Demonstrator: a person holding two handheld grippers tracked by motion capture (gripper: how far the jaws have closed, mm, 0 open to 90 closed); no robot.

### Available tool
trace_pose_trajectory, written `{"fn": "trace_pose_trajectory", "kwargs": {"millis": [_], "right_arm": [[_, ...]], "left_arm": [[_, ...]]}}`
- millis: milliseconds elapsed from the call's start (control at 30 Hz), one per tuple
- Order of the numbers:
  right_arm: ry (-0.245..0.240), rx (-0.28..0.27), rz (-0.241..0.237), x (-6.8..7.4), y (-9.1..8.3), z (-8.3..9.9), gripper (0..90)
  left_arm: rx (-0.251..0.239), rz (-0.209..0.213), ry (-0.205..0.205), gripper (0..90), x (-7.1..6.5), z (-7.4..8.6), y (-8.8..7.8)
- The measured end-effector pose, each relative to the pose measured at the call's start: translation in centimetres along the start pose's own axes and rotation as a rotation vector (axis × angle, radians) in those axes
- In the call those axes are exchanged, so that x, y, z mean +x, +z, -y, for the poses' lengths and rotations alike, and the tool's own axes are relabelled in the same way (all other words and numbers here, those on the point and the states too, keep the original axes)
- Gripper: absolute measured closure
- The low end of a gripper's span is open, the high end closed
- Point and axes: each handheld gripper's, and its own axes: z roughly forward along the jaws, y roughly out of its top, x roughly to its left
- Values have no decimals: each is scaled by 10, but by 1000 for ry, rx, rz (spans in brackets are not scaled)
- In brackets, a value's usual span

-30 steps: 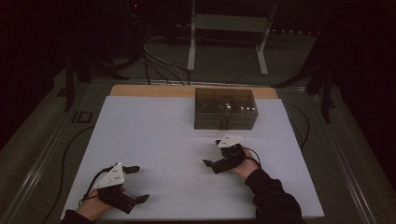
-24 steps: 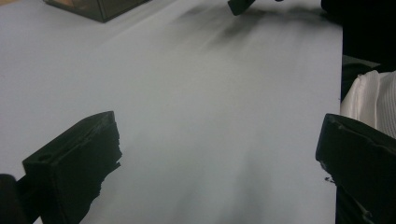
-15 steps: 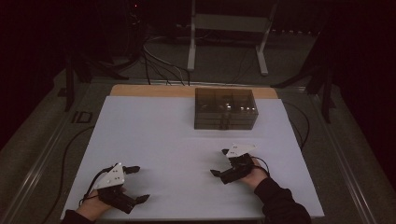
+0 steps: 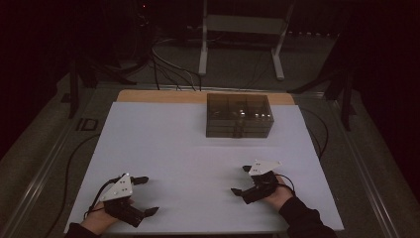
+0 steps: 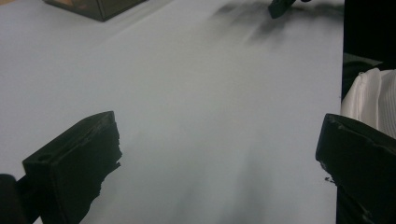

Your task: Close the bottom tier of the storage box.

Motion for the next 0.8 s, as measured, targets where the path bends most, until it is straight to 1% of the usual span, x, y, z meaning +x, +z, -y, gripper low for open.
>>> {"fn": "trace_pose_trajectory", "kwargs": {"millis": [133,200,433,567,733,800], "right_arm": [[2,11,-3,2,-3,7,87],[-7,18,1,2,-5,9,87],[6,20,10,2,-18,20,87],[-2,22,18,1,-24,26,87],[0,25,26,-1,-31,31,87],[8,28,29,-2,-34,32,87]], "left_arm": [[-3,-1,-3,2,0,0,-1],[-4,0,-3,2,0,0,-1],[-2,-1,-3,2,0,0,0],[0,0,-2,1,0,0,0],[0,1,0,2,0,0,0],[-1,1,-3,1,0,0,0]]}}
